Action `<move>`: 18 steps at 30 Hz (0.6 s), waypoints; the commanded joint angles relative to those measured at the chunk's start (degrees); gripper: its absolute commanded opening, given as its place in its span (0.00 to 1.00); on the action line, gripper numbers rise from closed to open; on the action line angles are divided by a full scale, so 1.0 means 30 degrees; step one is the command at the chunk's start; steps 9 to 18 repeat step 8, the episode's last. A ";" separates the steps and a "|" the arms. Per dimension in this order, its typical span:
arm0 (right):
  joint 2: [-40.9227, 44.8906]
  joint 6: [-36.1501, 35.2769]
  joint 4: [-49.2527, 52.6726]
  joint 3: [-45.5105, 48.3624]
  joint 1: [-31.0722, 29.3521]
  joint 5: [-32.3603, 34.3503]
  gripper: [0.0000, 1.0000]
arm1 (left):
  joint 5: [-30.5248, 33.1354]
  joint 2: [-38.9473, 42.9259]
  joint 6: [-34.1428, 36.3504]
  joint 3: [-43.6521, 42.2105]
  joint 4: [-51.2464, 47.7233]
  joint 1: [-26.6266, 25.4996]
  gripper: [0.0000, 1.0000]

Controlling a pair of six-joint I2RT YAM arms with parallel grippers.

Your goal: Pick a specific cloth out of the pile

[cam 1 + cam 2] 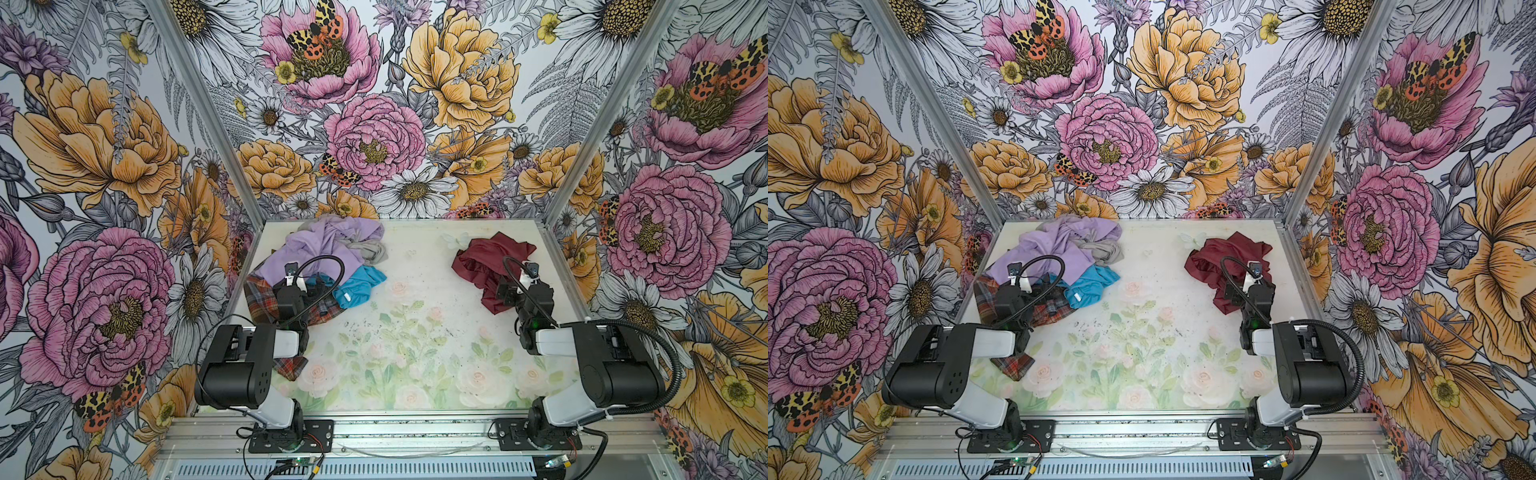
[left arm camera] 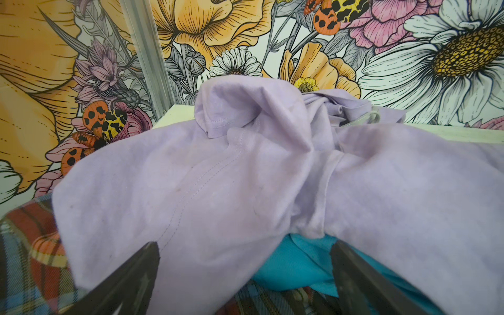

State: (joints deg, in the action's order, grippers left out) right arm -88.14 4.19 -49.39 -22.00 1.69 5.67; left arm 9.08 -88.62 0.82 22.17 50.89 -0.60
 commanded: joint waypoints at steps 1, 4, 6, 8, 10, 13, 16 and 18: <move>-0.0091 0.0128 0.0109 -0.0342 -0.0125 -0.0311 1.00 | -0.0516 -0.0017 -0.0099 -0.0123 0.0703 0.0156 0.99; -0.0078 0.0170 0.0093 -0.0353 -0.0068 -0.0396 0.99 | -0.0515 -0.0020 -0.0105 -0.0126 0.0704 0.0141 0.99; -0.0005 0.0176 0.0016 -0.0256 -0.0074 -0.0400 0.99 | -0.0518 -0.0020 -0.0087 -0.0126 0.0701 0.0145 0.99; 0.0017 0.0167 -0.0103 -0.0197 -0.0068 -0.0408 0.99 | -0.0526 -0.0021 -0.0100 -0.0125 0.0722 0.0142 0.99; 0.0017 0.0167 -0.0103 -0.0197 -0.0068 -0.0408 0.99 | -0.0526 -0.0021 -0.0100 -0.0125 0.0722 0.0142 0.99; 0.0017 0.0167 -0.0103 -0.0197 -0.0068 -0.0408 0.99 | -0.0526 -0.0021 -0.0100 -0.0125 0.0722 0.0142 0.99; 0.0017 0.0167 -0.0103 -0.0197 -0.0068 -0.0408 0.99 | -0.0526 -0.0021 -0.0100 -0.0125 0.0722 0.0142 0.99; 0.0017 0.0167 -0.0103 -0.0197 -0.0068 -0.0408 0.99 | -0.0526 -0.0021 -0.0100 -0.0125 0.0722 0.0142 0.99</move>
